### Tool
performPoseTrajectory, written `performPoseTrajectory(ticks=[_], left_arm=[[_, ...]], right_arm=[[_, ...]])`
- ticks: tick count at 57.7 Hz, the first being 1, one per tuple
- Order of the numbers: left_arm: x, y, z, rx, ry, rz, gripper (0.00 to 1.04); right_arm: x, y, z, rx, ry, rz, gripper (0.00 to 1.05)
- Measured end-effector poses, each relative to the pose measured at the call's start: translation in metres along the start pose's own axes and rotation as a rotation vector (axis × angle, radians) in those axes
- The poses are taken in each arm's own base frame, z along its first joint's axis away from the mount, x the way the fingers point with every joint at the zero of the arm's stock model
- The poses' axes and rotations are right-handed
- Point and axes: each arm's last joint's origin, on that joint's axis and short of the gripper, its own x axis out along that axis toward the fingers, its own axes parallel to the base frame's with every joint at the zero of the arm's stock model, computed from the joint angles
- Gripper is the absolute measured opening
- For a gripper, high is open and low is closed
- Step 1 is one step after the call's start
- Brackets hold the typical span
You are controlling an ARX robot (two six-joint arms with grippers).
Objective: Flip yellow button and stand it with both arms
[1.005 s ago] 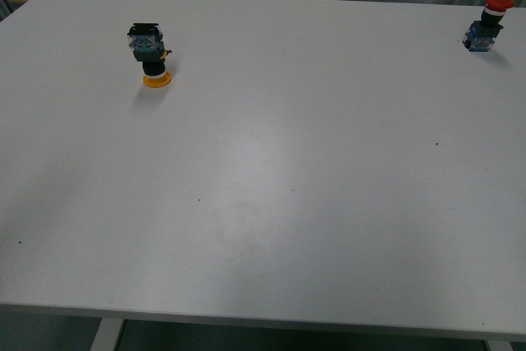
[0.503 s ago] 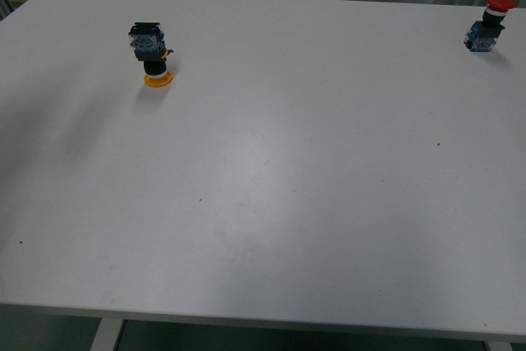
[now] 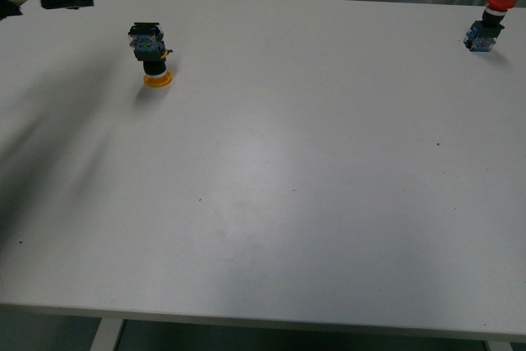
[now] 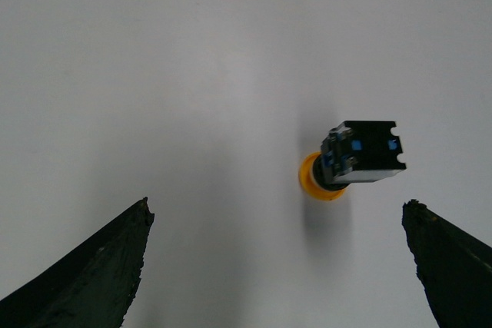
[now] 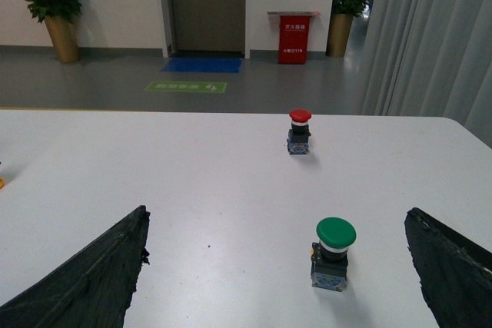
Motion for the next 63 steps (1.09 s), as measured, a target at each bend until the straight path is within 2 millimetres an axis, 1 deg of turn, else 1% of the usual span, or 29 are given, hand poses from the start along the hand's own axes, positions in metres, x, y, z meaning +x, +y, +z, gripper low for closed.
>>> performPoseTrajectory(ticks=[12,30,47,63], left_arm=[[0.027,-0.020,0.005,-0.007,0.033,-0.022,0.98],[0.060,-0.039,0.010,-0.012,0.079,-0.043,0.98],[0.072,-0.051,0.020,0.000,0.094,-0.031,0.98],[0.076,-0.052,0.015,-0.002,0.132,-0.023,0.98]], right_arm=[[0.000,0.000,0.000,0.000,0.000,0.000,0.97],[0.000,0.000,0.000,0.000,0.000,0.000,0.97],[0.000,0.000,0.000,0.000,0.000,0.000,0.97],[0.000,0.000,0.000,0.000,0.000,0.000,0.97]])
